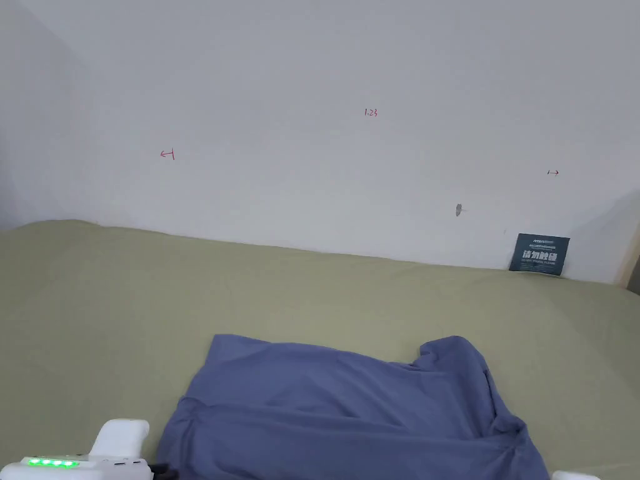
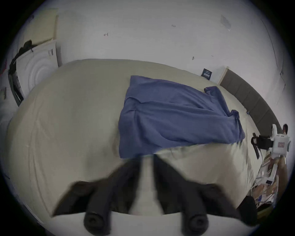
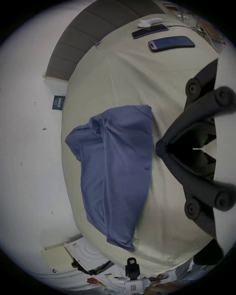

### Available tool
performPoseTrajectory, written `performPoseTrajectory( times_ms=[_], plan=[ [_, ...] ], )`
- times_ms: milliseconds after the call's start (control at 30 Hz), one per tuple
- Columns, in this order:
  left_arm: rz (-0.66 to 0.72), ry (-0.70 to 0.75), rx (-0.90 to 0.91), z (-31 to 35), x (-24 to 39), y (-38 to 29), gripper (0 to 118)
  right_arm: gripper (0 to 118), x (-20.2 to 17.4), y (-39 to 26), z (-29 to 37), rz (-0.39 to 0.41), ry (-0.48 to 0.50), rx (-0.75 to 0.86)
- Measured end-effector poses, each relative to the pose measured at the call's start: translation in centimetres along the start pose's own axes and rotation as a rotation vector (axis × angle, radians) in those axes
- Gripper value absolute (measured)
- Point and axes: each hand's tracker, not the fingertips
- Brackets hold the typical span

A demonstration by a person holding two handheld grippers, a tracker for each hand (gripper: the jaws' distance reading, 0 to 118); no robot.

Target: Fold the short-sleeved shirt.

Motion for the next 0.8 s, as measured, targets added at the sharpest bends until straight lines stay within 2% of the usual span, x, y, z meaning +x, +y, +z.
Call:
performPoseTrajectory(
  times_ms=[33, 67, 100, 167, 267, 300, 400, 433, 467, 500, 533, 567, 600, 667, 700, 800],
  plan=[
    [0.017, 0.009, -0.006, -0.7, -0.4, 0.2, 58, 0, 0.1, 0.3, -0.1, -0.002, 0.004, 0.003],
    [0.048, 0.0, -0.023, -1.6, -0.9, 0.5, 90, 0, 0.3, 0.5, -0.1, -0.004, 0.009, 0.01],
    [0.093, -0.002, -0.001, -2.2, -1.5, 0.6, 103, 0, 0.5, 0.8, -0.1, -0.001, 0.01, 0.017],
    [0.154, -0.033, -0.008, -3.7, -2.2, 1.6, 102, 0, 0.6, 1.1, 0.0, 0.008, 0.003, 0.03],
    [0.173, 0.01, -0.054, -6.2, -2.5, 2.8, 102, 0, 1.3, 1.5, -0.4, -0.003, 0.0, 0.029],
    [0.174, 0.046, -0.068, -7.0, -2.5, 3.1, 101, 0, 1.5, 1.4, -0.6, -0.009, -0.003, 0.027],
    [0.128, 0.06, -0.077, -7.8, -1.7, 3.6, 87, 0, 2.1, 1.5, -1.3, -0.019, -0.017, 0.023],
    [0.084, 0.081, -0.092, -7.7, -1.3, 3.7, 77, 0, 2.0, 1.5, -1.2, -0.022, -0.025, 0.018],
    [0.042, 0.102, -0.096, -7.6, -1.1, 3.9, 53, 0, 2.1, 1.6, -1.5, -0.022, -0.033, 0.008],
    [0.004, 0.159, -0.067, -7.3, -1.0, 3.9, 12, 0, 2.2, 1.7, -1.9, -0.019, -0.045, -0.003],
    [0.012, 0.137, -0.058, -5.8, 0.1, 3.7, 3, 0, 2.2, 1.8, -2.3, -0.016, -0.052, -0.01],
    [0.053, 0.077, -0.046, -5.3, 0.2, 3.5, 3, 1, 2.2, 1.9, -2.9, -0.013, -0.06, -0.022],
    [0.085, 0.042, -0.058, -5.3, 0.0, 3.5, 3, 10, 2.2, 2.1, -3.5, -0.008, -0.072, -0.043],
    [0.067, 0.067, -0.066, -4.8, 0.5, 3.6, 3, 79, 2.4, 2.6, -4.9, 0.018, -0.103, -0.073],
    [0.047, 0.074, -0.062, -4.7, 0.8, 3.5, 3, 98, 2.8, 2.9, -5.9, 0.03, -0.106, -0.096],
    [0.029, 0.07, -0.062, -4.3, 1.3, 3.5, 3, 95, 3.3, 3.5, -8.0, -0.001, -0.117, -0.125]
  ],
)
